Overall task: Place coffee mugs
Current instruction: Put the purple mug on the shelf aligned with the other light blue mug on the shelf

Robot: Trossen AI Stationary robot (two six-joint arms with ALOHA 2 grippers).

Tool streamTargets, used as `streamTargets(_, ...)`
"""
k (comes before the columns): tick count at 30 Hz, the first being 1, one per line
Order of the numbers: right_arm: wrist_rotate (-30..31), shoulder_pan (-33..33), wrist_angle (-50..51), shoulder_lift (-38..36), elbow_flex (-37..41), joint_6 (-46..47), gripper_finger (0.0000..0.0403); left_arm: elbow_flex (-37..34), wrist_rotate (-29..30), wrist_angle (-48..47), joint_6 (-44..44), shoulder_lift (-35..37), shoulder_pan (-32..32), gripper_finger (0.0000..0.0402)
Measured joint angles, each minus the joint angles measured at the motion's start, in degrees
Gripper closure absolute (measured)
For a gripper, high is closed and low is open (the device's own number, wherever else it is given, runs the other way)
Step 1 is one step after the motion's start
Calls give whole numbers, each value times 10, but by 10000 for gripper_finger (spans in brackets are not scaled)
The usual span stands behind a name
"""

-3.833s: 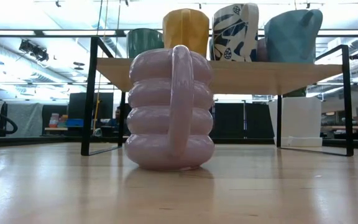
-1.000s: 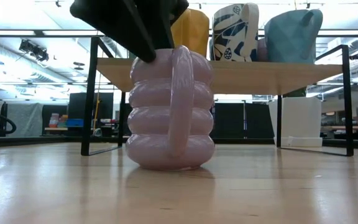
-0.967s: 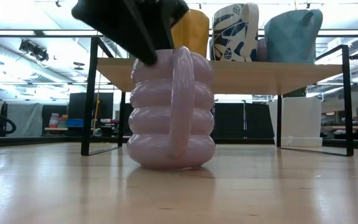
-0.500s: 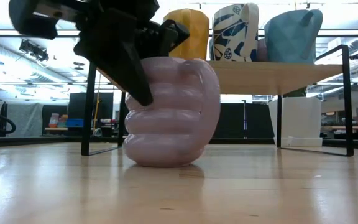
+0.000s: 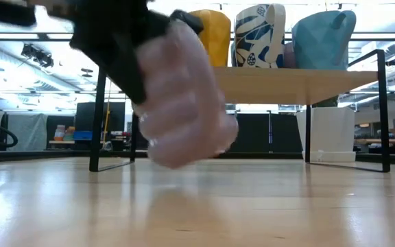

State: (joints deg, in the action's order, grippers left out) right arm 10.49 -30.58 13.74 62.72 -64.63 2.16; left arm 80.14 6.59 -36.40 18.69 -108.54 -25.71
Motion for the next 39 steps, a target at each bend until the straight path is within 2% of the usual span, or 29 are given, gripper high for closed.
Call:
streamTargets(5,4,-9,-1,0,-1,7,369,13,-40,-52,3,36,0,366)
streamTargets(11,4,-16,-9,0,-1,7,369,81,-58,-167,0,67,-9,365)
streamTargets(20,5,-17,-12,9,-1,7,369,185,-45,-361,30,71,-14,358)
streamTargets(32,4,-17,-14,19,-1,7,369,228,44,-421,112,74,-3,360)
streamTargets(39,4,-17,-13,19,-1,7,369,228,53,-429,118,74,34,359)
